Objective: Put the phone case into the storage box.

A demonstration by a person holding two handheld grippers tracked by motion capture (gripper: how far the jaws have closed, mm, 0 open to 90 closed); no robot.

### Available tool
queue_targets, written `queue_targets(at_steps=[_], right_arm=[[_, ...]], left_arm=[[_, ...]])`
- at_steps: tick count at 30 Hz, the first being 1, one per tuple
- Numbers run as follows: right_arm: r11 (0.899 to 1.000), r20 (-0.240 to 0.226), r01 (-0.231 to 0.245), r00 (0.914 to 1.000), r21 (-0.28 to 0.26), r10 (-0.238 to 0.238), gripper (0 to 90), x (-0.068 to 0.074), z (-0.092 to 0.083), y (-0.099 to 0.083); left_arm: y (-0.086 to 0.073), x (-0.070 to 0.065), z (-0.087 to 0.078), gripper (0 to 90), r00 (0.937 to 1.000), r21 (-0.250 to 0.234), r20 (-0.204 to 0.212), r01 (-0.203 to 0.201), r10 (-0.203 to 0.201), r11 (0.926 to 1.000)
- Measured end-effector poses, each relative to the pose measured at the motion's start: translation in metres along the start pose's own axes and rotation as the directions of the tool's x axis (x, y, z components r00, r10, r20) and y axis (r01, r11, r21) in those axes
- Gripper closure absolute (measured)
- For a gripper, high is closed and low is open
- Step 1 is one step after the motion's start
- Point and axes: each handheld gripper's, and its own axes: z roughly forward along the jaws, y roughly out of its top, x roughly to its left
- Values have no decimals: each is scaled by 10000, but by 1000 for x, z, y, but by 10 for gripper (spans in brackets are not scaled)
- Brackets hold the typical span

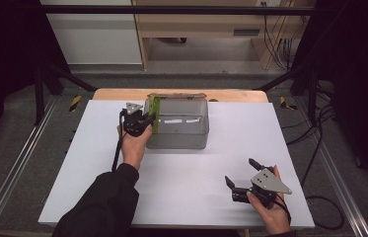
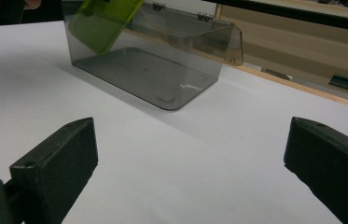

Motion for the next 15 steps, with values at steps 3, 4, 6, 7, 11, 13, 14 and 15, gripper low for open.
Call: queue_targets(at_steps=[3,4,6,7,11,13,14,15], right_arm=[[10000,-7,0,10000,10,0,33,0,0,0],[10000,-7,-3,10000,10,3,33,0,0,0],[10000,-2,-13,10000,12,13,33,0,0,0],[10000,-2,-15,10000,9,15,32,0,0,0],[10000,7,-21,10000,13,21,32,0,0,0],[10000,18,-21,10000,20,21,32,0,0,0],[10000,30,-20,10000,28,19,33,0,0,0],[10000,34,-31,10000,42,31,32,-1,0,0]], left_arm=[[0,0,0,776,10000,30,15,57,-57,10000],[-1,0,0,776,10000,41,11,55,-55,10000],[-1,0,1,776,10000,57,14,95,-95,9999],[-1,0,1,776,10000,84,5,85,-85,9999],[-3,0,3,776,9999,126,-36,152,-152,9998],[-3,1,3,776,9998,143,-55,195,-194,9997],[-3,1,3,776,9998,153,-71,211,-210,9997],[-3,1,4,776,9997,160,-81,216,-215,9996]])
